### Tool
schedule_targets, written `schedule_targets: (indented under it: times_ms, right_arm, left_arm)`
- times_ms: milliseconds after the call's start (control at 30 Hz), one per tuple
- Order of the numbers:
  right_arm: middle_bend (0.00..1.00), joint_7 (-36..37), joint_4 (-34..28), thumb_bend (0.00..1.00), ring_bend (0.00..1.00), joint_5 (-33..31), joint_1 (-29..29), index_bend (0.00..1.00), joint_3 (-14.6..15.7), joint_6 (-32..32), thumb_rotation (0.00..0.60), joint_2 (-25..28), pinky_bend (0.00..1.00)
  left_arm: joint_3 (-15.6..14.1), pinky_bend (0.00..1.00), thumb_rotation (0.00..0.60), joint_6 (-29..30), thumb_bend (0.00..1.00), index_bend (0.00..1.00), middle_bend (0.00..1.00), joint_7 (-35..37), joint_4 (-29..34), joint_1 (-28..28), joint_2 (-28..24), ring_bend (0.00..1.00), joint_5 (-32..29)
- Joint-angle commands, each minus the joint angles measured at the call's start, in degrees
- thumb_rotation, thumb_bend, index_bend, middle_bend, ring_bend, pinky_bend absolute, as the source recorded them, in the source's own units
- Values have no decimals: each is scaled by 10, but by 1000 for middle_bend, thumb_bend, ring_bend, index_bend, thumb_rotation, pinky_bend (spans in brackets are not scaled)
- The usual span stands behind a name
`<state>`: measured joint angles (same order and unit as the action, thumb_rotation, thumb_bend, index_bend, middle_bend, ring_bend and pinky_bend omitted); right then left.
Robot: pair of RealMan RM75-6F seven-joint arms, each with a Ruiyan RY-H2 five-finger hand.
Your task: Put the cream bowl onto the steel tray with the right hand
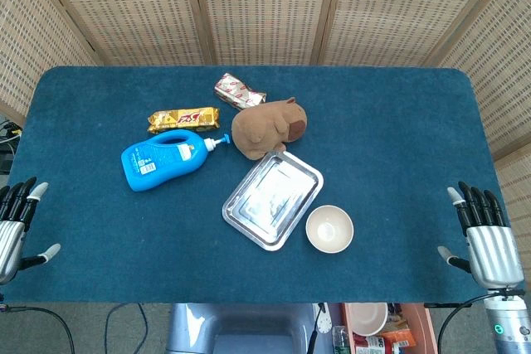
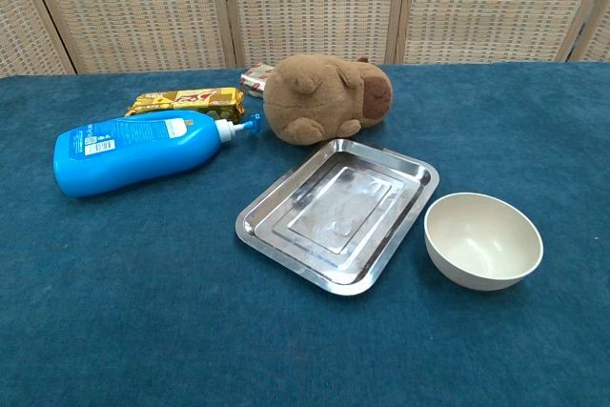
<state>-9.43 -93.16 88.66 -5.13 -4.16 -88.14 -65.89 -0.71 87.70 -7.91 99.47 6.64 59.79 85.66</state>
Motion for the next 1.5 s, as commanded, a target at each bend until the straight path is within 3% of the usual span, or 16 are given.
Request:
schedule_targets:
  times_ms: [33,233,467,567,833,1133,1333,1500]
  right_arm:
    - [0,-5,-2,0,0,0,0,0,3,5,600,0,0]
    - [0,-2,-1,0,0,32,-22,0,30,55,600,-4,0]
    - [0,147,46,0,0,139,-116,54,80,171,600,-12,0]
    - [0,167,69,0,0,160,-140,135,81,186,600,-29,0]
    - [0,130,123,9,0,163,-180,315,69,222,600,-98,0]
    - [0,110,153,264,0,129,-203,429,62,263,600,-150,0]
    - [0,103,173,386,0,114,-208,558,58,261,600,-177,0]
    - [0,104,185,423,0,111,-211,637,57,251,600,-192,0]
  left_arm:
    - [1,0,600,1,0,0,0,-3,0,-2,0,0,3]
    - [7,0,600,-2,0,0,0,-6,0,-1,1,0,5]
    - [15,0,600,-14,0,0,0,-15,-1,3,5,0,-2]
    - [17,0,600,-19,0,0,0,-19,-1,4,7,0,-6]
    - [24,0,600,-24,0,0,0,-16,-3,4,7,0,-17]
    - [27,0,600,-33,0,0,0,-12,-9,5,7,0,-23]
    - [30,0,600,-35,0,0,0,-7,-10,4,5,0,-26]
    - [32,0,600,-38,0,0,0,-4,-11,5,4,0,-28]
